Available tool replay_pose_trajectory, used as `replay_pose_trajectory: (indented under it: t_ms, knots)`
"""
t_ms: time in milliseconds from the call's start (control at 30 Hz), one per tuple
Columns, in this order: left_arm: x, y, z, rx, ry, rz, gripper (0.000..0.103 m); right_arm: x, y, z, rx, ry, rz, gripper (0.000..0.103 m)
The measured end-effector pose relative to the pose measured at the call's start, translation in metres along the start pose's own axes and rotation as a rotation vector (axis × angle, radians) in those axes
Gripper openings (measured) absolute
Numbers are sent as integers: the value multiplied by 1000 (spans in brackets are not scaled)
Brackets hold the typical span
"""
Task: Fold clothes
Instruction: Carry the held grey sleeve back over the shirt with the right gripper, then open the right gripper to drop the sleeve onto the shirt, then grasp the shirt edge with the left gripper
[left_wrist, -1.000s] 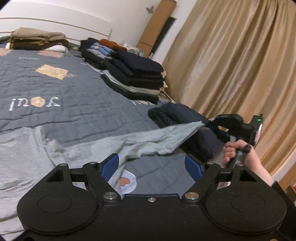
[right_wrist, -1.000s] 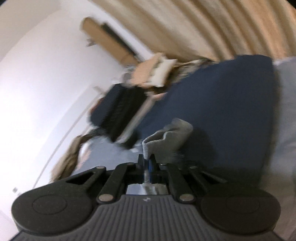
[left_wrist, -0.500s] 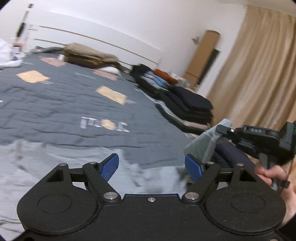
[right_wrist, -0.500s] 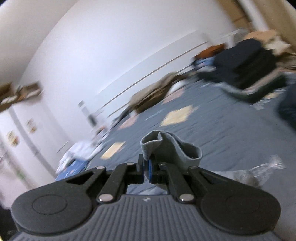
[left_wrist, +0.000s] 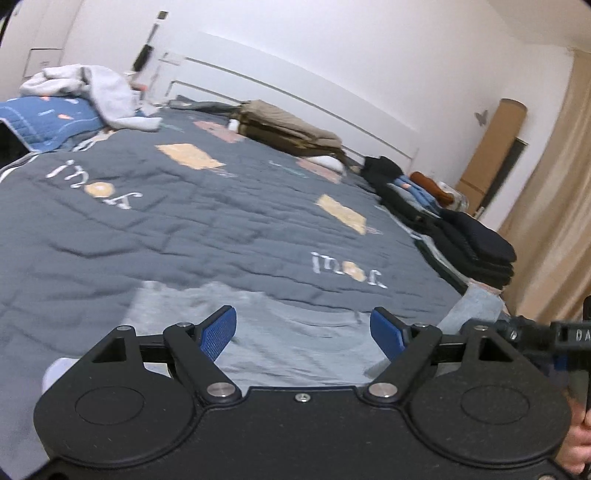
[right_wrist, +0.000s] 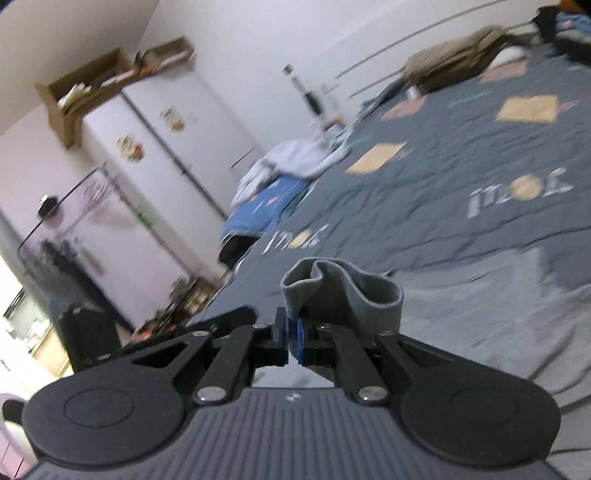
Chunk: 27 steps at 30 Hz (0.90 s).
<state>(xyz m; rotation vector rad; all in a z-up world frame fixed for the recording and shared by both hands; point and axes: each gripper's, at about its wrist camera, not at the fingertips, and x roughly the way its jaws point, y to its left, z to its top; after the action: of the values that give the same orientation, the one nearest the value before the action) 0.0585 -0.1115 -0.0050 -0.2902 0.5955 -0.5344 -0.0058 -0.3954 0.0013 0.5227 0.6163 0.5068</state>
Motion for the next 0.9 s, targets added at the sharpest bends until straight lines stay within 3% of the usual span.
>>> replay_pose_trajectory:
  t_ms: [100,200,300,433,667,800,900]
  knots:
    - [-6,15,-1,19,8,38,79,34,13,-14,-21,113,13,7]
    - [-8,29,-5,10,-12,121,79,61,21,-27,-74,238,-53,13]
    - [-3,40,-8,10,41,123,79,63,24,-34,-61,283,-37,19]
    - [5,40,-17,48,103,74,79,43,23,-24,-58,225,-32,39]
    - [28,27,-41,110,239,-57,72,28,-8,-22,-25,157,-146,41]
    - [40,26,-59,167,279,-15,55,29,-24,-29,-9,125,-170,41]
    - [52,29,-67,144,326,8,56,31,-34,-30,13,113,-183,41]
